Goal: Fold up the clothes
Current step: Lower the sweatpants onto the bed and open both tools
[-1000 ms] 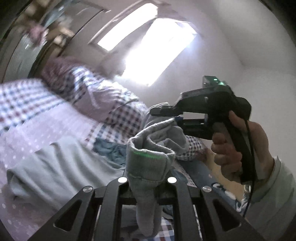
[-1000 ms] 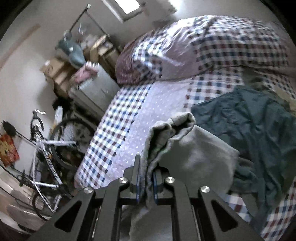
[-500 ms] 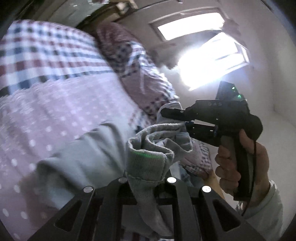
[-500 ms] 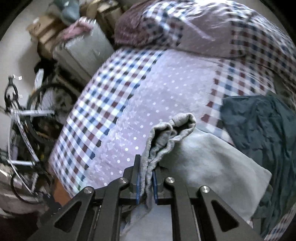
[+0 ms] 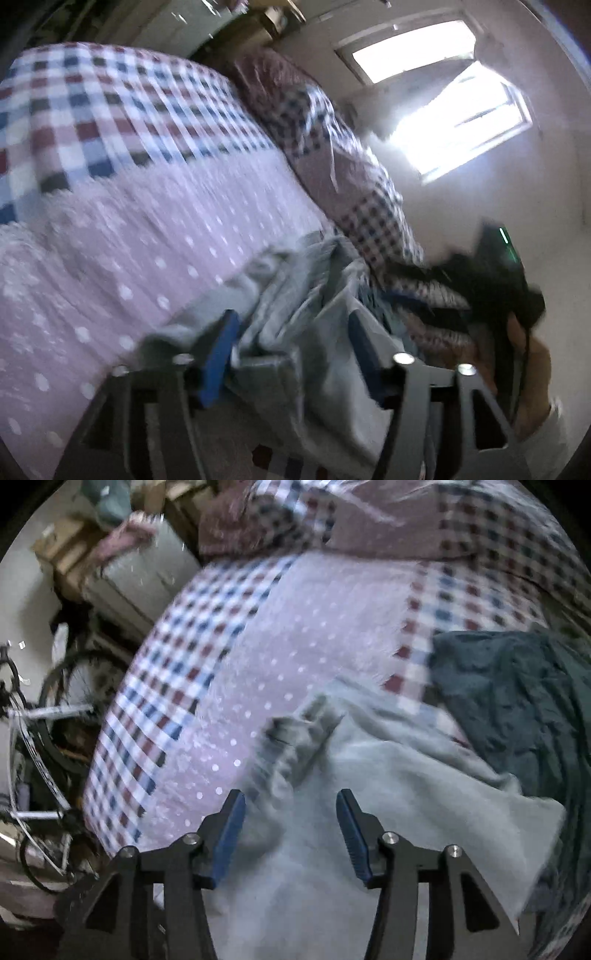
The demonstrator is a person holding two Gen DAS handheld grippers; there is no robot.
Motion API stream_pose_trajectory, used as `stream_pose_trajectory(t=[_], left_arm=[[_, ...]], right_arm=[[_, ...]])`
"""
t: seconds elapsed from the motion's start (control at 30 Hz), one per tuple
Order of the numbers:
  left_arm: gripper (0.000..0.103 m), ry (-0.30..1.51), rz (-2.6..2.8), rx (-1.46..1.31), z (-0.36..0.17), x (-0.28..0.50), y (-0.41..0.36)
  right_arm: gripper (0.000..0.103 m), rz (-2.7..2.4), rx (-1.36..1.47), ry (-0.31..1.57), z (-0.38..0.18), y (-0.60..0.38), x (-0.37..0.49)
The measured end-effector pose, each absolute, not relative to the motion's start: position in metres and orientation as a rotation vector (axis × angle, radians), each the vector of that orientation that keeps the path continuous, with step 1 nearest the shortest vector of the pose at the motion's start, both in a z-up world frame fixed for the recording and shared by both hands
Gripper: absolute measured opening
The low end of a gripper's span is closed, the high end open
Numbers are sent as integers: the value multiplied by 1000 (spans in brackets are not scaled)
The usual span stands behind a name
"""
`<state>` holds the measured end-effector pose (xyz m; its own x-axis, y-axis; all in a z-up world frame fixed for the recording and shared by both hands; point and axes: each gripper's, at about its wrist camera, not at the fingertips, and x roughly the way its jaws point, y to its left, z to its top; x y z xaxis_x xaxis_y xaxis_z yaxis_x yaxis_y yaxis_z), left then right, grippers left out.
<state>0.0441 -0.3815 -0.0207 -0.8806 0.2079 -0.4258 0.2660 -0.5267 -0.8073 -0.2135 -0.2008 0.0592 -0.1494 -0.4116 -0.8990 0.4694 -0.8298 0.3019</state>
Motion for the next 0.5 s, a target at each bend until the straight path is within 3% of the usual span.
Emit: stream_pose_trajectory(t=[0.23, 0.5], left_arm=[[78, 1420, -2698, 696, 4, 51, -375], [82, 1238, -2995, 804, 22, 36, -327]], right_arm=[[60, -2131, 1408, -45, 101, -114, -159], [60, -2189, 1286, -71, 46, -51, -73]])
